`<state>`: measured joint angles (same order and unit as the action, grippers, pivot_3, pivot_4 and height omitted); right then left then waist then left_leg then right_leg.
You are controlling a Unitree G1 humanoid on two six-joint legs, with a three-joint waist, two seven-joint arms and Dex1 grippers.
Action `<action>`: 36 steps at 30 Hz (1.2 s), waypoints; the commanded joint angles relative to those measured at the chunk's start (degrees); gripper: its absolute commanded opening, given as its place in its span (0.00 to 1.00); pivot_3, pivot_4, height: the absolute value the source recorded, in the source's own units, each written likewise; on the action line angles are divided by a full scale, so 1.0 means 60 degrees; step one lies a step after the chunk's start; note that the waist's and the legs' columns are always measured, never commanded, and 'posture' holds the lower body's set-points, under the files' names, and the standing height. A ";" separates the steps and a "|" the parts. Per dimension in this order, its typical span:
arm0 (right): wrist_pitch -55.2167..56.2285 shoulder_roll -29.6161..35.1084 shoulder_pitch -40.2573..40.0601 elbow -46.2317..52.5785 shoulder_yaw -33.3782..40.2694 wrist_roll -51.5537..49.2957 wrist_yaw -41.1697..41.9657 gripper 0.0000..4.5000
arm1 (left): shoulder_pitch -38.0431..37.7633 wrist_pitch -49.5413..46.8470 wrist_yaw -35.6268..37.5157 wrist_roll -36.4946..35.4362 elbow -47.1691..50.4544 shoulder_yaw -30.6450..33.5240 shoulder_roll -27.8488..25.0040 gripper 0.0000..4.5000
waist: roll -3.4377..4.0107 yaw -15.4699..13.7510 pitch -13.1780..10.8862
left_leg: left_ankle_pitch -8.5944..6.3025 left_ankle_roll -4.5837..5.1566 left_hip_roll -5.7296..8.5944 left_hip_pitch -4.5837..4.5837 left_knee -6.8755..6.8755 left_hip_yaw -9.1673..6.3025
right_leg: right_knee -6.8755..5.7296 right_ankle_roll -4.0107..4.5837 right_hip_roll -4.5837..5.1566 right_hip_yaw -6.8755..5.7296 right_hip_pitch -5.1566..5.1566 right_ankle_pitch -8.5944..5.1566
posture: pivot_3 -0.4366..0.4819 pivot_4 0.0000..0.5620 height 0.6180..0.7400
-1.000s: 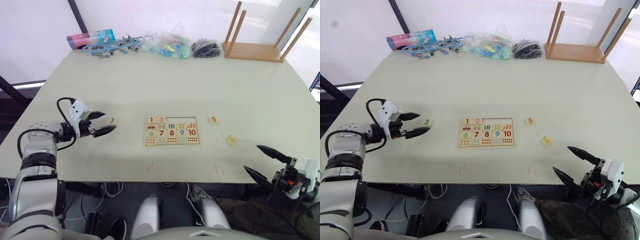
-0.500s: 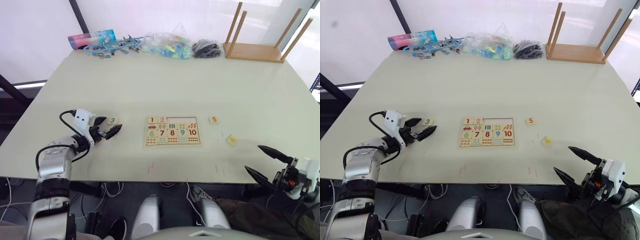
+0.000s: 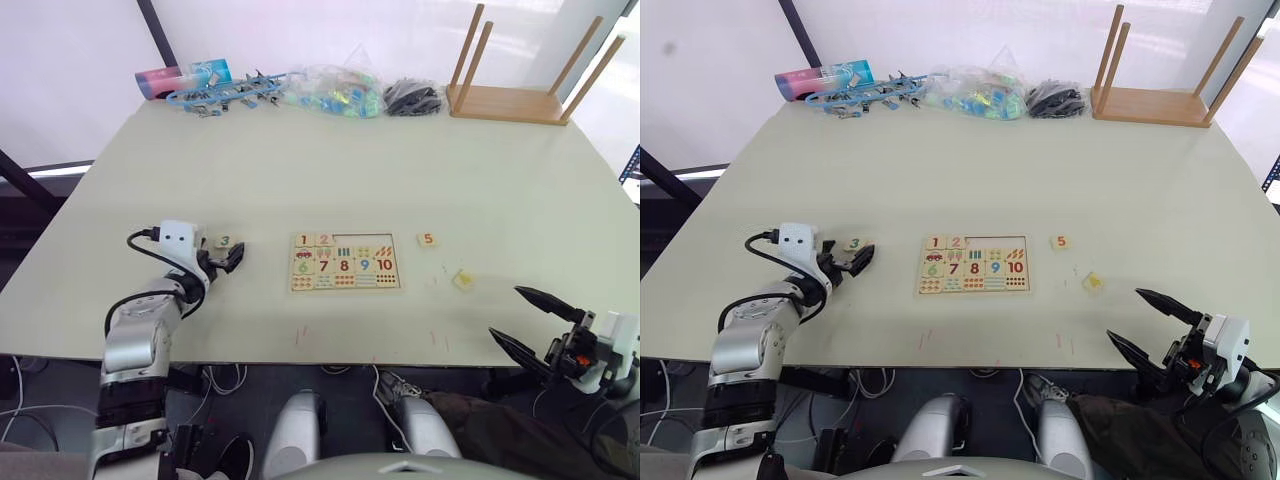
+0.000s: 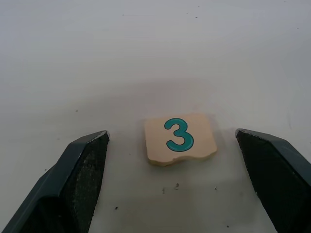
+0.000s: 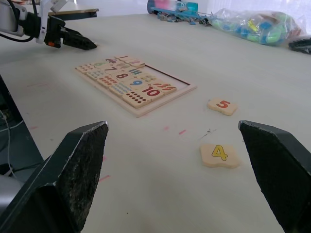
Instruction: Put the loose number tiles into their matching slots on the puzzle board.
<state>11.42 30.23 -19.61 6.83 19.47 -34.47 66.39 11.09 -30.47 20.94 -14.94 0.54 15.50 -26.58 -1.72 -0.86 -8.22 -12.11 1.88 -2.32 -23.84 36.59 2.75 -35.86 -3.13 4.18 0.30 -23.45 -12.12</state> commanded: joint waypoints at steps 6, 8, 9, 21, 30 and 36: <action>0.0040 0.0074 0.0044 0.0111 0.0174 -0.0096 -0.0015 1.00 | 0.0292 -0.0308 -0.0425 0.0087 -0.0148 0.0101 -0.0052 0.98 | 0.0004 -0.0002 0.0003 | 0.0000 0.0000 0.0010 0.0004 0.0000 -0.0001 | -0.0001 0.0000 -0.0003 -0.0003 0.0003 0.0000 | 0.48 0.27 1.00; 0.0055 0.0068 0.0026 0.0098 0.0186 -0.0085 -0.0023 1.00 | 0.0328 -0.0333 -0.0390 0.0105 -0.0233 0.0061 -0.0107 0.98 | 0.0005 0.0005 0.0003 | 0.0000 0.0000 0.0010 0.0006 0.0000 -0.0001 | -0.0001 -0.0001 -0.0004 -0.0003 0.0004 -0.0001 | 0.48 0.27 1.00; 0.0062 0.0063 0.0009 0.0096 0.0187 -0.0083 -0.0022 1.00 | 0.0332 -0.0344 -0.0356 0.0107 -0.0270 0.0013 -0.0126 0.98 | 0.0005 0.0005 0.0003 | 0.0000 0.0000 0.0010 0.0006 0.0000 -0.0001 | -0.0001 0.0000 -0.0005 -0.0003 0.0004 0.0000 | 0.48 0.27 1.00; 0.0116 0.0034 -0.0058 0.0118 0.0156 -0.0072 -0.0049 1.00 | 0.0046 -0.0598 -0.0389 0.0224 0.0007 -0.0344 0.0037 0.34 | 0.0022 -0.0011 0.0014 | 0.0000 0.0000 0.0007 0.0007 0.0000 -0.0003 | 0.0000 -0.0001 0.0001 -0.0002 0.0006 0.0000 | 0.48 0.27 1.00; 0.0133 0.0117 0.0031 -0.0018 0.0124 -0.0266 0.0462 1.00 | -0.1177 -0.1897 -0.0588 -0.0170 0.2540 -0.0387 0.0504 0.34 | 0.0026 -0.0006 0.0016 | -0.0001 -0.0002 -0.0006 0.0007 -0.0001 -0.0001 | 0.0000 -0.0001 0.0011 0.0008 0.0004 0.0000 | 0.48 0.27 1.00; 0.0039 0.0427 0.0283 -0.0451 0.0185 -0.0547 0.1390 1.00 | -0.2126 -0.3069 -0.1576 -0.0189 0.4448 -0.0289 0.1188 0.34 | 0.0027 0.0004 0.0017 | -0.0017 -0.0028 -0.0004 0.0009 0.0000 0.0000 | 0.0000 -0.0002 0.0011 0.0011 0.0004 -0.0001 | 0.48 0.27 1.00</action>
<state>11.51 31.79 -18.43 3.87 19.39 -35.95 72.72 -0.09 -46.03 13.54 -15.77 23.89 14.03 -20.74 -1.55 -0.84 -8.12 -12.21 1.72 -2.34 -23.78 36.58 2.74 -35.85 -3.15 4.23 0.35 -23.43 -12.12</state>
